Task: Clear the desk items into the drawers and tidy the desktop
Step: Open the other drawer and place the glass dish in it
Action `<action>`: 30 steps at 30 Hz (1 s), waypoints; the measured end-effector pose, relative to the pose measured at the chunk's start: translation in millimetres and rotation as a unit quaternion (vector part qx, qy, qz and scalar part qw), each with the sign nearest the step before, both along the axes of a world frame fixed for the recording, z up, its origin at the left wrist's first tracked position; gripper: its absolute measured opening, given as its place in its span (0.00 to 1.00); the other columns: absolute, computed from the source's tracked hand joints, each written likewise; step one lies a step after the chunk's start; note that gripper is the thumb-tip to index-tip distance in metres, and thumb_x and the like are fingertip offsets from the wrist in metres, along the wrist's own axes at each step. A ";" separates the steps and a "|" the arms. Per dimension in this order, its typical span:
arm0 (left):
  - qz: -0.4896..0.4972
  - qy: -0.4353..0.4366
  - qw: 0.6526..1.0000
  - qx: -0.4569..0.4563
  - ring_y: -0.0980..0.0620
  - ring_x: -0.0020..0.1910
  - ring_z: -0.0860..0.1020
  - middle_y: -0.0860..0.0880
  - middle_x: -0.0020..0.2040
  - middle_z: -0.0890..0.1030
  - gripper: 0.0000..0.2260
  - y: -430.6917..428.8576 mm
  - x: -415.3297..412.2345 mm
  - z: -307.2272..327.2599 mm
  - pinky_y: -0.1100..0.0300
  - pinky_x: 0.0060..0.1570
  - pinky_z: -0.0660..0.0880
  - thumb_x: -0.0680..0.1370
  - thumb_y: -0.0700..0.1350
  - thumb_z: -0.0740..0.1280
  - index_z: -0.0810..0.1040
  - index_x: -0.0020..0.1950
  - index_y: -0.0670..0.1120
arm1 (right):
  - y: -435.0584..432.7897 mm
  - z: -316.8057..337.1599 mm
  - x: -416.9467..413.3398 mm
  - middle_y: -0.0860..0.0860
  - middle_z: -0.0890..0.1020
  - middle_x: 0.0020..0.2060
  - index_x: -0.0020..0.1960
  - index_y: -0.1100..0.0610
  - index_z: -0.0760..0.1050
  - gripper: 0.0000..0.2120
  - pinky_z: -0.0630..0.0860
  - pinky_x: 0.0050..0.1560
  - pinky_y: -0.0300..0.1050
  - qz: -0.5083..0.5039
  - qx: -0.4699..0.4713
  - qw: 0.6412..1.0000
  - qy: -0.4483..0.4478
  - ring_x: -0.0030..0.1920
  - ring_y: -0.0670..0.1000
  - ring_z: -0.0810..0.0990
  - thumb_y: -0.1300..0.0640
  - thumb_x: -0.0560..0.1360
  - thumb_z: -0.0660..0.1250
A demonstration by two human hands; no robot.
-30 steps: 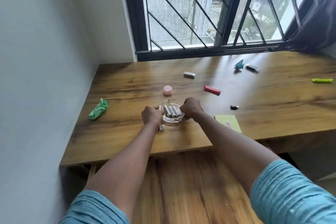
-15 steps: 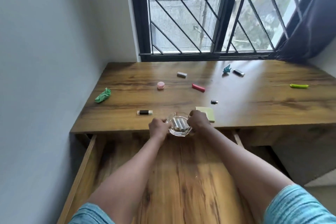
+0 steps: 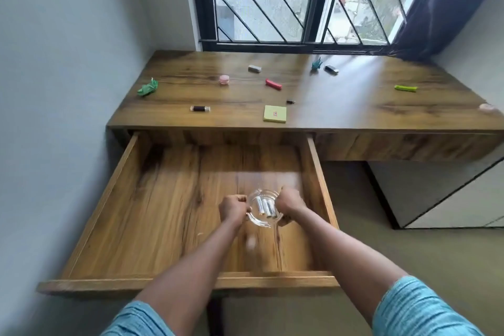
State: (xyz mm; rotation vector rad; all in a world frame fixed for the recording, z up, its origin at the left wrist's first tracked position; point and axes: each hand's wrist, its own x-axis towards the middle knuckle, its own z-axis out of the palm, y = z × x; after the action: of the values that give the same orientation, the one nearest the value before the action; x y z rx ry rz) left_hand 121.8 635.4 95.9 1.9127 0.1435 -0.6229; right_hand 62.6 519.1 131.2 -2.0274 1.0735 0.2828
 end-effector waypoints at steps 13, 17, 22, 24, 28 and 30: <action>-0.070 0.050 0.995 0.049 0.43 0.53 0.82 0.45 0.54 0.83 0.12 0.8 -62.8 -21.2 0.53 0.52 0.79 0.76 0.35 0.66 0.81 0.58 0.42 | 9.2 -39.6 -69.9 0.61 0.73 0.60 0.68 0.63 0.62 0.18 0.80 0.27 0.48 -0.019 -0.001 0.998 0.060 0.46 0.61 0.82 0.63 0.79 0.55; -0.063 0.051 0.996 0.048 0.46 0.53 0.82 0.45 0.55 0.83 0.11 -4.3 -65.8 -26.3 0.53 0.54 0.79 0.76 0.38 0.67 0.81 0.57 0.42 | 8.3 -44.3 -73.2 0.60 0.73 0.61 0.69 0.63 0.60 0.19 0.80 0.28 0.47 -0.021 -0.011 0.996 0.087 0.50 0.61 0.81 0.63 0.79 0.55; -0.063 0.068 0.994 0.050 0.46 0.52 0.82 0.45 0.53 0.84 0.09 -4.6 -68.6 -33.4 0.53 0.56 0.79 0.77 0.37 0.66 0.82 0.54 0.42 | 9.4 -57.2 -78.5 0.61 0.72 0.64 0.73 0.63 0.57 0.23 0.79 0.55 0.54 -0.028 -0.011 0.994 0.104 0.57 0.60 0.79 0.63 0.78 0.55; -0.064 0.071 0.994 0.052 0.45 0.52 0.82 0.45 0.51 0.84 0.08 -4.9 -69.0 -36.5 0.53 0.57 0.79 0.77 0.37 0.65 0.82 0.52 0.42 | 9.5 -62.9 -80.8 0.60 0.73 0.64 0.73 0.62 0.57 0.24 0.79 0.55 0.52 -0.034 -0.010 0.994 0.105 0.57 0.58 0.79 0.62 0.78 0.57; -0.072 0.073 0.993 0.052 0.49 0.52 0.81 0.47 0.53 0.83 0.08 -6.7 -70.6 -42.8 0.56 0.57 0.78 0.77 0.37 0.65 0.82 0.53 0.42 | 11.5 -65.5 -84.2 0.60 0.73 0.65 0.74 0.62 0.55 0.25 0.78 0.55 0.49 -0.035 -0.023 0.994 0.100 0.59 0.57 0.78 0.62 0.79 0.56; -0.075 0.071 0.993 0.055 0.50 0.53 0.80 0.50 0.53 0.82 0.10 -7.3 -72.3 -41.1 0.62 0.54 0.77 0.78 0.37 0.64 0.81 0.56 0.42 | 10.6 -65.9 -85.3 0.60 0.71 0.67 0.75 0.61 0.55 0.25 0.75 0.59 0.50 -0.029 -0.031 0.994 0.102 0.63 0.58 0.75 0.61 0.79 0.57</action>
State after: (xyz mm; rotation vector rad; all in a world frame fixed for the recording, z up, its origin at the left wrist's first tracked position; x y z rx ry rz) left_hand 49.5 628.1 54.9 1.9977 0.1290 -0.8688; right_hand -22.7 529.6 65.4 -2.0508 1.2796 0.4379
